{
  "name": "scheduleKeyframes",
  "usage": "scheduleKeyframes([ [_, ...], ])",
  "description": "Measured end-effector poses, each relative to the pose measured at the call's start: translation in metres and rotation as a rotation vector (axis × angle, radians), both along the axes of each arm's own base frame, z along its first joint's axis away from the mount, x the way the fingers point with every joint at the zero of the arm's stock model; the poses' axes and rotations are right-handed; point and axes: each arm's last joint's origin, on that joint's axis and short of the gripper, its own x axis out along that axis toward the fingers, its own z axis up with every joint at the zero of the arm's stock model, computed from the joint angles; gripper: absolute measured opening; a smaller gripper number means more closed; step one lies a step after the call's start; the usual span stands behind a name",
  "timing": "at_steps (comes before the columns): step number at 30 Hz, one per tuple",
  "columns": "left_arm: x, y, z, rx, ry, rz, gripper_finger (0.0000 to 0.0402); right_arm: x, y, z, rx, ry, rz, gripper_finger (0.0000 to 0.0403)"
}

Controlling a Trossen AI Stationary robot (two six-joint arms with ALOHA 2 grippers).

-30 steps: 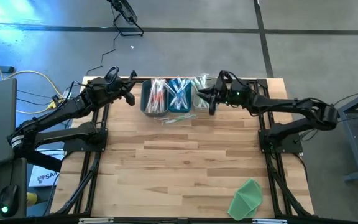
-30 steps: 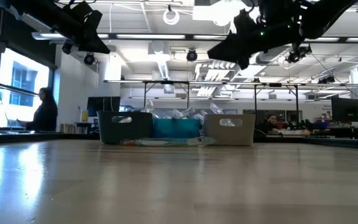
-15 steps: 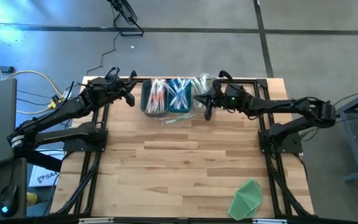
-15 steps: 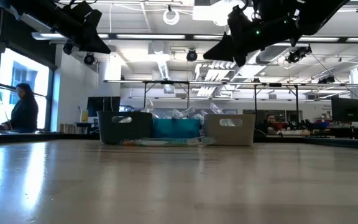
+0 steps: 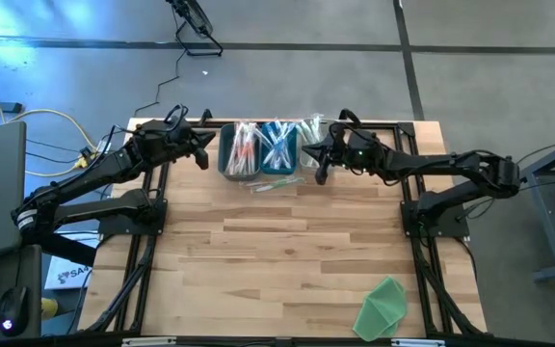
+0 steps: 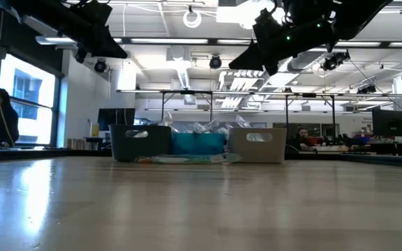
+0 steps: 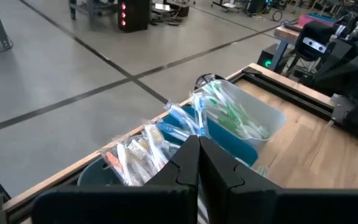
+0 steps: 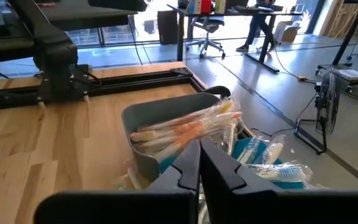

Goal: Pick & Place Toothbrushes
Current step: Put the green toothbrush into the white bin

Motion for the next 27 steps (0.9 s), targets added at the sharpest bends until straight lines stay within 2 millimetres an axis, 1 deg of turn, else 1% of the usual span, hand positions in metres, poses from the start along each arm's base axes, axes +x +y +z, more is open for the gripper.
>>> scheduleKeyframes([
  [5,0.000,0.000,0.000,0.002,-0.002,0.000,0.0006,0.000,0.001,0.000,0.010,-0.004,0.019,0.0003],
  [11,0.001,-0.001,0.002,-0.027,-0.042,0.005,0.0006,-0.003,-0.002,0.002,0.093,-0.037,0.034,0.0003],
  [15,0.010,-0.008,0.001,-0.017,-0.043,-0.013,0.0006,-0.016,-0.010,0.014,0.116,-0.078,0.081,0.0003],
  [19,0.024,-0.020,0.006,0.018,-0.090,-0.067,0.0006,-0.035,-0.017,0.030,0.106,-0.113,0.104,0.0003],
  [27,0.061,-0.038,-0.017,-0.042,0.006,-0.093,0.0006,-0.070,-0.023,0.058,0.008,-0.185,0.028,0.0003],
])
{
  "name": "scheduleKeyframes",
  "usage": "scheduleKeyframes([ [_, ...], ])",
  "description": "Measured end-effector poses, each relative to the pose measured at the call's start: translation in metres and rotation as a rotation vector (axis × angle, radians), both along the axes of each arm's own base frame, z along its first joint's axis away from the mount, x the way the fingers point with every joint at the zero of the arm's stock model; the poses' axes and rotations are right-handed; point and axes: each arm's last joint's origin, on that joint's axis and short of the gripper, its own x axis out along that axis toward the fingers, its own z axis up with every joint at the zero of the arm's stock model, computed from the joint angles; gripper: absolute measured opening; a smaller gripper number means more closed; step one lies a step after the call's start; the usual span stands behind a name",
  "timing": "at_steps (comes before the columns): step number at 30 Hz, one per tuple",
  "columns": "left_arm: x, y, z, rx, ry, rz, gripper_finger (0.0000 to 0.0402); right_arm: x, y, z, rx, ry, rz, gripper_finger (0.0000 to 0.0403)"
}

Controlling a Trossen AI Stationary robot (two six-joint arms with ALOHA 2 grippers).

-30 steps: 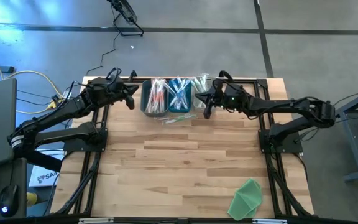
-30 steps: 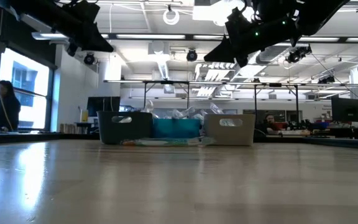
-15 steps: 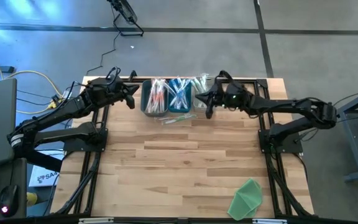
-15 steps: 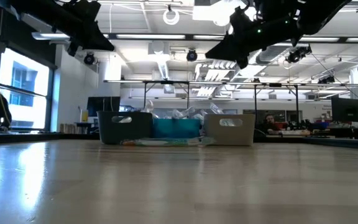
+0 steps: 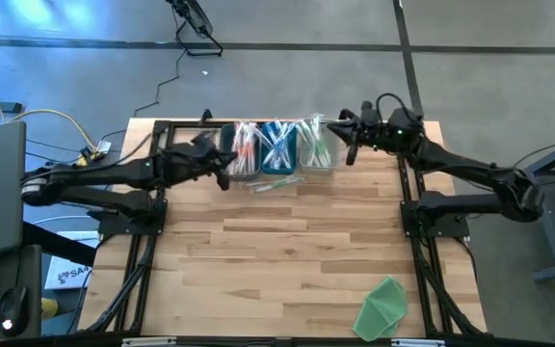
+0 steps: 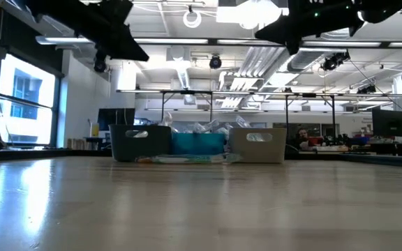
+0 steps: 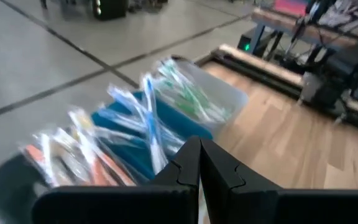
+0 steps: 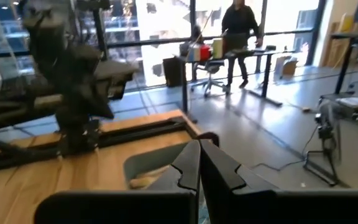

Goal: Pick & Place Toothbrushes
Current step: Put the green toothbrush into the white bin

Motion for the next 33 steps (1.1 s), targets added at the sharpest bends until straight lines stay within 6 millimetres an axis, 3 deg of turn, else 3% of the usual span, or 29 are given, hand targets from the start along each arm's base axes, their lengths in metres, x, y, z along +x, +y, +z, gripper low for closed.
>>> scheduleKeyframes([
  [11,0.046,-0.018,-0.036,-0.092,0.115,0.039,0.0005,-0.029,-0.005,0.017,-0.046,-0.053,-0.105,0.0003],
  [21,0.075,-0.038,-0.064,-0.217,0.147,0.020,0.0002,-0.034,-0.010,0.017,-0.072,-0.036,-0.135,0.0003],
  [33,0.129,-0.038,-0.098,-0.207,0.385,0.125,0.0000,-0.038,-0.015,0.012,-0.043,0.008,-0.158,0.0003],
])
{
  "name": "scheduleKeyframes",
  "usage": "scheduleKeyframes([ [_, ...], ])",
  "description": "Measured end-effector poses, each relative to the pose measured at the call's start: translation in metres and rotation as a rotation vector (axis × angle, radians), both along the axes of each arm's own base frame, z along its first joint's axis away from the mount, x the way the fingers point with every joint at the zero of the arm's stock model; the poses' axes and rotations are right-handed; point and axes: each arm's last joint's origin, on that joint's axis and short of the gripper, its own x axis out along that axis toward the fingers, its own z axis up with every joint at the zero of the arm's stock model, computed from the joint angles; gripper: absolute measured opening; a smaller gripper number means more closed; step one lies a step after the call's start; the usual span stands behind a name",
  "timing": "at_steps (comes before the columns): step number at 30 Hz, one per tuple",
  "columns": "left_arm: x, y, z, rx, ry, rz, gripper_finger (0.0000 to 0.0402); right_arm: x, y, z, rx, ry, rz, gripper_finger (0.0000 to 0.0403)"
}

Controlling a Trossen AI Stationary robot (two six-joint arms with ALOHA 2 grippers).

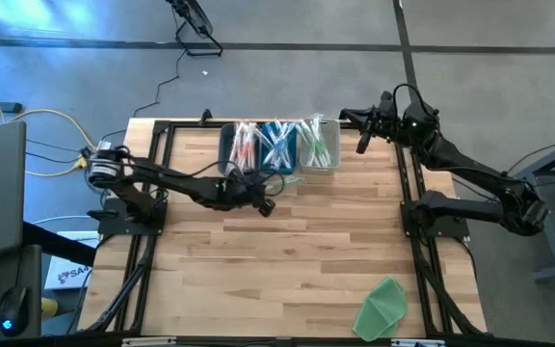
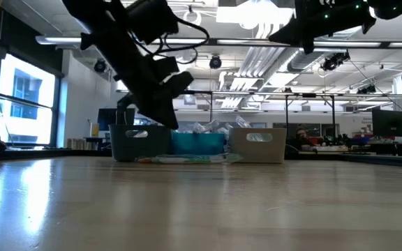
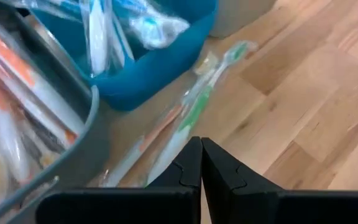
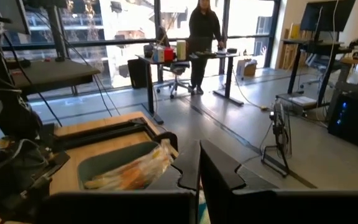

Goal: Pick & Place Toothbrushes
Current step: Put the green toothbrush into the white bin

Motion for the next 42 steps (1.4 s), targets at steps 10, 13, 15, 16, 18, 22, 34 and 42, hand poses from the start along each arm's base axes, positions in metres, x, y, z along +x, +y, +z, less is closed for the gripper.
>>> scheduleKeyframes([
  [10,0.008,0.000,-0.014,0.005,0.053,-0.006,0.0000,0.000,0.000,-0.002,-0.007,0.025,0.018,0.0003],
  [13,0.008,0.000,-0.014,0.004,0.046,-0.006,0.0000,0.000,0.000,-0.002,-0.015,0.028,0.020,0.0003],
  [15,0.008,0.000,-0.014,-0.001,0.047,-0.011,0.0000,0.000,0.000,-0.002,-0.029,0.036,0.019,0.0003],
  [16,0.008,0.000,-0.014,-0.002,0.049,-0.017,0.0000,0.000,0.000,-0.002,-0.033,0.038,0.020,0.0003],
  [18,0.008,-0.001,-0.014,0.009,0.066,-0.046,0.0000,0.000,0.000,-0.002,-0.033,0.038,0.035,0.0003],
  [22,0.010,-0.002,-0.015,0.020,0.094,-0.122,0.0019,0.001,0.002,-0.002,-0.035,0.036,0.084,0.0003],
  [34,0.044,0.010,-0.019,0.027,-0.062,-0.002,0.0021,0.001,0.003,-0.002,-0.027,0.031,0.143,0.0003],
  [42,0.067,0.029,-0.025,0.010,-0.029,0.053,0.0002,0.001,0.004,-0.002,-0.026,0.030,0.155,0.0003],
])
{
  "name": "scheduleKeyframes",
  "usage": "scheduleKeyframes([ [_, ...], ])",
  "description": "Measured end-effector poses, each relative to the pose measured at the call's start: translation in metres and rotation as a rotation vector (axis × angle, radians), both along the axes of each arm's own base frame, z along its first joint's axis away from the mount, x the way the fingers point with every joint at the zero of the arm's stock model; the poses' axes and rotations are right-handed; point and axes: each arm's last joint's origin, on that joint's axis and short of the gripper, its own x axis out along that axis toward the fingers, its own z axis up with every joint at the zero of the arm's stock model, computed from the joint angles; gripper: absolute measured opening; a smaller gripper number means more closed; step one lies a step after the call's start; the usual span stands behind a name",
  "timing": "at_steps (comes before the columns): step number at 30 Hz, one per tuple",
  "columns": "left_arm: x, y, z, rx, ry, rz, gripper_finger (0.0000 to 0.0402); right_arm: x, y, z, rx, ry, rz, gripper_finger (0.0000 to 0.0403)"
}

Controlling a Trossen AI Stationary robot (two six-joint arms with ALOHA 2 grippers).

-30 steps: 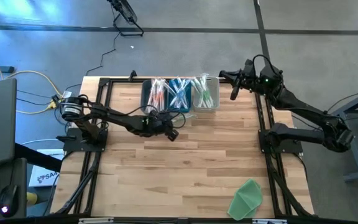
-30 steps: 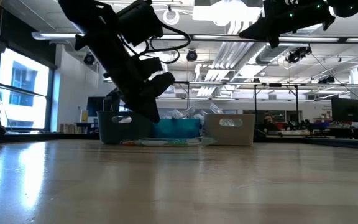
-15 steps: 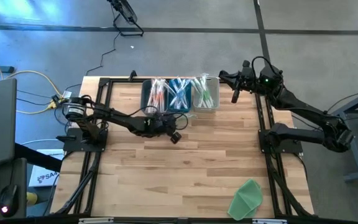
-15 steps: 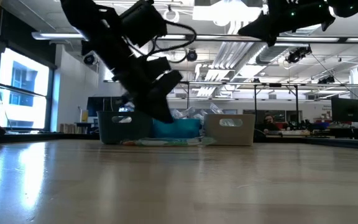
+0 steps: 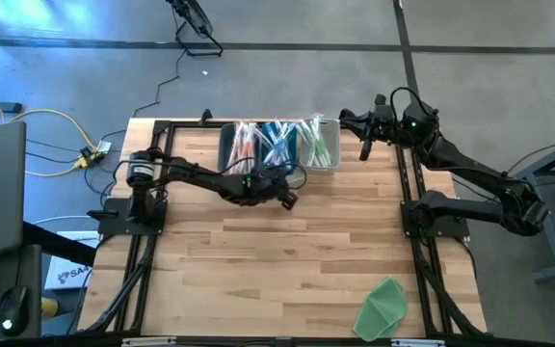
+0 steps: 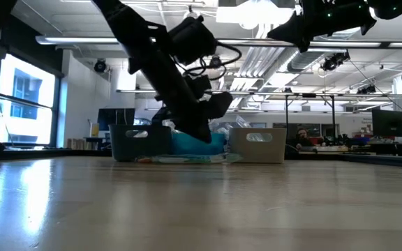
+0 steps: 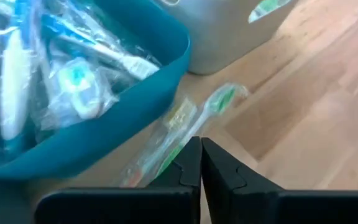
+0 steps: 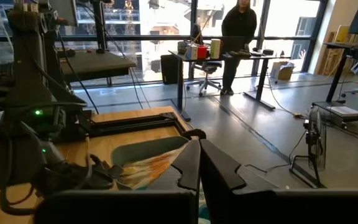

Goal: Pick & Place Toothbrushes
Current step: Put the green toothbrush into the white bin

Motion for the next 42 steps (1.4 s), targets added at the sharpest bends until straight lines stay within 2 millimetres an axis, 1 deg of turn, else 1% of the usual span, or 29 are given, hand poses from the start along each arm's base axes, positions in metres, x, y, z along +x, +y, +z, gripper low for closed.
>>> scheduleKeyframes([
  [4,-0.005,0.006,-0.006,-0.058,0.045,0.058,0.0001,0.000,0.000,0.000,0.001,0.000,0.006,0.0003],
  [7,-0.008,0.006,-0.011,-0.089,0.074,0.088,0.0001,-0.001,-0.001,0.000,0.000,0.000,0.014,0.0003],
  [17,-0.008,0.004,-0.011,-0.134,0.055,0.102,0.0000,-0.005,-0.006,0.000,0.003,-0.001,-0.014,0.0003],
  [22,-0.006,0.004,-0.028,-0.150,0.075,0.121,0.0000,-0.006,-0.006,0.000,0.003,-0.001,-0.018,0.0003],
  [26,-0.002,0.003,-0.032,-0.175,0.049,0.099,0.0000,-0.006,-0.006,0.000,0.000,-0.002,-0.019,0.0003],
  [31,-0.001,-0.008,-0.029,-0.205,0.053,0.049,0.0000,-0.006,-0.006,0.000,0.000,-0.003,-0.018,0.0003],
  [36,0.001,-0.029,-0.027,-0.277,0.053,-0.048,0.0000,-0.006,-0.006,0.000,0.000,-0.004,-0.018,0.0003],
  [39,0.004,-0.043,-0.023,-0.308,0.061,-0.085,0.0000,-0.006,-0.006,0.000,0.000,-0.005,-0.002,0.0003],
  [42,0.007,-0.050,-0.017,-0.308,0.090,-0.097,0.0000,-0.006,-0.006,0.000,0.001,-0.005,0.004,0.0003],
])
